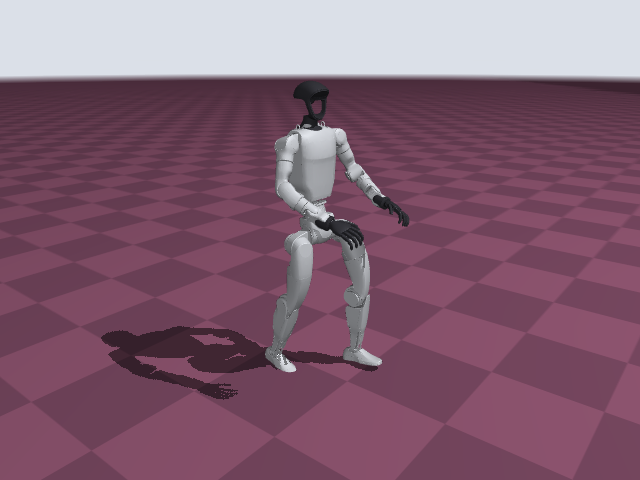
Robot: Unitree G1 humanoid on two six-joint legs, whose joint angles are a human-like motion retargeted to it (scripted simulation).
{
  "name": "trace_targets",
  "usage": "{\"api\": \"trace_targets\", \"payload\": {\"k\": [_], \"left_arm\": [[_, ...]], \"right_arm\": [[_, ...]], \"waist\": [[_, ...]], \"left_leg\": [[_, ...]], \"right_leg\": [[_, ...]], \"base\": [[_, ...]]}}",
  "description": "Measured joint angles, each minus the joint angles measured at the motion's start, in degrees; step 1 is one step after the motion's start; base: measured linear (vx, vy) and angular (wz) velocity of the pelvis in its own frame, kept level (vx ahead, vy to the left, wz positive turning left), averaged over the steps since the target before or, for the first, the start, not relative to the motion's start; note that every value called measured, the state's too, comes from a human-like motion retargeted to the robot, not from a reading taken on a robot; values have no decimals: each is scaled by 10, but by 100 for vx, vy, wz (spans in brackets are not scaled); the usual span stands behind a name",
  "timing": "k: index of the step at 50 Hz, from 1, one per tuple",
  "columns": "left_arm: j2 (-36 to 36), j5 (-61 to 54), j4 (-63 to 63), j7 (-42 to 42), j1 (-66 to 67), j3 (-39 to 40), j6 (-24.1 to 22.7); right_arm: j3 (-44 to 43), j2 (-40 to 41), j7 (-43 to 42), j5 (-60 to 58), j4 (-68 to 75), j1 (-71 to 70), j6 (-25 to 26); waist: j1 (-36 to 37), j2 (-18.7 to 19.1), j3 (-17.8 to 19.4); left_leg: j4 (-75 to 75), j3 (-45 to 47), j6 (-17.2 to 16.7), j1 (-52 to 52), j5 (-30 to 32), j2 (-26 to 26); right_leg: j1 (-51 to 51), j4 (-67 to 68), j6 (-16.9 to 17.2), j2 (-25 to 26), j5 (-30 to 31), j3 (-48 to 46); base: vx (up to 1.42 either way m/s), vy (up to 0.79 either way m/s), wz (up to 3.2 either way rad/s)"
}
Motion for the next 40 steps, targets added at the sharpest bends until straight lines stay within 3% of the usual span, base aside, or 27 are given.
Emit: {"api": "trace_targets", "payload": {"k": [5,7,10,13,15,18,20,23,27,30,34,40], "left_arm": [[38,-14,-48,6,-6,-7,1],[54,-6,-77,5,-10,-15,1],[64,12,-135,-7,-28,2,2],[67,25,-205,-18,-38,43,25],[80,20,-239,-7,-43,57,31],[95,14,-265,1,-44,64,40],[100,17,-271,2,-57,72,54],[97,20,-283,4,-68,84,59],[83,19,-296,16,-90,89,63],[64,24,-294,17,-108,82,66],[47,20,-294,14,-113,83,61],[34,10,-293,8,-103,79,62]], "right_arm": [[-33,2,5,25,-5,4,-4],[-53,-8,27,41,-29,27,-10],[-85,-52,9,15,-96,52,3],[-105,-106,-33,-33,-156,40,42],[-114,-121,-41,-43,-170,16,45],[-122,-109,-42,-55,-162,-16,52],[-111,-96,-36,-51,-142,-51,59],[-88,-76,-39,-46,-112,-76,54],[-34,-53,-5,-52,-51,-88,35],[7,-36,22,-88,-1,-82,31],[-9,-27,-8,-100,-1,-66,38],[10,-15,55,-77,46,-74,38]], "waist": [[-37,-4,-21],[-42,-6,-26],[-34,18,-23],[-27,43,-32],[-31,43,-41],[-48,50,-48],[-52,60,-60],[-61,82,-72],[-75,108,-59],[-83,124,-40],[-99,133,-22],[-100,121,-40]], "left_leg": [[-195,-61,-4,84,92,-38],[-137,-80,-19,62,74,-33],[-144,-107,-11,76,70,-26],[-218,-117,14,106,97,-20],[-219,-117,20,101,90,-20],[-217,-118,20,109,80,-10],[-219,-112,30,98,83,-1],[-219,-112,36,95,83,16],[-219,-121,25,110,80,28],[-219,-134,12,132,80,35],[-219,-159,6,157,78,38],[-218,-179,9,164,66,22]], "right_leg": [[-13,71,-17,16,0,-53],[-44,152,-16,20,35,-72],[-122,303,3,40,131,-65],[-259,486,-21,64,204,-46],[-364,622,-53,49,179,-63],[-491,807,-116,15,61,-111],[-604,924,-147,28,25,-118],[-745,1078,-163,52,-3,-144],[-891,1235,-170,50,-35,-188],[-958,1284,-162,41,-53,-214],[-977,1265,-152,23,-78,-220],[-925,1146,-143,-8,-92,-209]], "base": [[35,28,102],[33,28,124],[30,32,79],[23,26,17],[22,17,-1],[22,15,-2],[16,13,-21],[17,11,-2],[20,9,29],[21,5,56],[22,4,69],[22,2,33]]}}
